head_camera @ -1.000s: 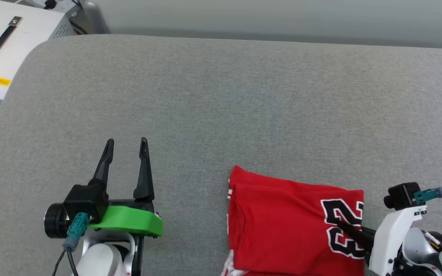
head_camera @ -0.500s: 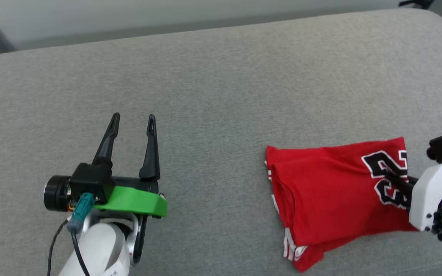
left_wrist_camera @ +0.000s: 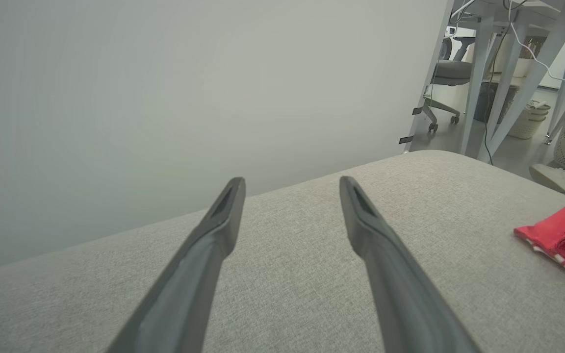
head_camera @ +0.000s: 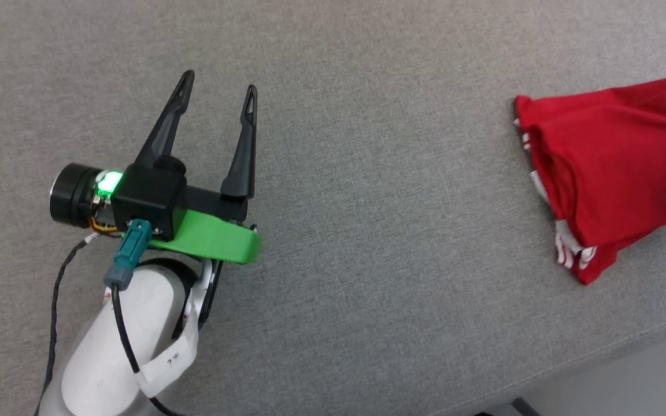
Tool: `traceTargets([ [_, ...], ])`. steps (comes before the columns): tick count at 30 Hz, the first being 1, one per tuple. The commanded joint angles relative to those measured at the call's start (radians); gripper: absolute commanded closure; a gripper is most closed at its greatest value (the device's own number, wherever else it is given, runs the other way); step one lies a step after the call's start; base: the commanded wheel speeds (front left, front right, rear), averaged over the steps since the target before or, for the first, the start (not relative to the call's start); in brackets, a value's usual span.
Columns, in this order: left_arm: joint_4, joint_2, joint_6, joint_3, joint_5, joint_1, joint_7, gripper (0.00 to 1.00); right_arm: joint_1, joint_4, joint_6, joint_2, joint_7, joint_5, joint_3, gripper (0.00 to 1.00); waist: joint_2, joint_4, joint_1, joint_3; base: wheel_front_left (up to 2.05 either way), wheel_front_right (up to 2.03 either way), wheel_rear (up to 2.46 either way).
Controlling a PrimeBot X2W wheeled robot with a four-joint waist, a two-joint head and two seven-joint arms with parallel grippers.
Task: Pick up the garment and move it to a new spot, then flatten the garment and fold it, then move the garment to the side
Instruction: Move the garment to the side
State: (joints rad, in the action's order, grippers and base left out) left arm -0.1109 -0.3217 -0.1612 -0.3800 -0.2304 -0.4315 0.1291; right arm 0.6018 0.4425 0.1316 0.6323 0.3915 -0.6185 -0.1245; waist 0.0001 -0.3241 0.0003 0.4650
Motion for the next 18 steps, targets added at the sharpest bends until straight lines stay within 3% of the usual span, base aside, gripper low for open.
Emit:
traceTargets([
  [1, -0.009, -0.012, 0.009, -0.003, 0.014, -0.038, -0.01, 0.0, 0.047, 0.042, -0.001, 0.017, -0.025, 0.007, 0.011, 1.0, -0.0001, -0.045, -0.0003, 0.127, 0.0, 0.0, 0.0],
  [8, -0.042, -0.024, 0.023, -0.016, 0.039, -0.119, -0.043, 0.0, 0.203, 0.246, -0.001, 0.082, -0.13, 0.01, 0.046, 1.0, -0.0001, -0.009, -0.0003, 0.208, 0.0, 0.0, 0.0],
  [14, -0.058, -0.021, 0.019, -0.023, 0.046, -0.141, -0.047, 0.0, 0.279, 0.369, -0.001, 0.077, -0.212, 0.02, 0.031, 0.98, -0.0001, 0.018, -0.0003, 0.248, 0.0, 0.0, 0.0],
  [17, -0.045, -0.009, 0.016, -0.03, 0.04, -0.142, -0.035, 0.0, 0.306, 0.469, -0.001, 0.054, -0.274, 0.028, 0.014, 0.0, -0.0001, 0.038, -0.0003, 0.249, 0.0, 0.0, 0.0],
  [18, -0.041, -0.007, 0.015, -0.03, 0.038, -0.142, -0.031, 0.0, 0.31, 0.49, -0.001, 0.056, -0.295, 0.035, 0.018, 0.0, -0.0001, 0.041, -0.0003, 0.246, 0.0, 0.0, 0.0],
])
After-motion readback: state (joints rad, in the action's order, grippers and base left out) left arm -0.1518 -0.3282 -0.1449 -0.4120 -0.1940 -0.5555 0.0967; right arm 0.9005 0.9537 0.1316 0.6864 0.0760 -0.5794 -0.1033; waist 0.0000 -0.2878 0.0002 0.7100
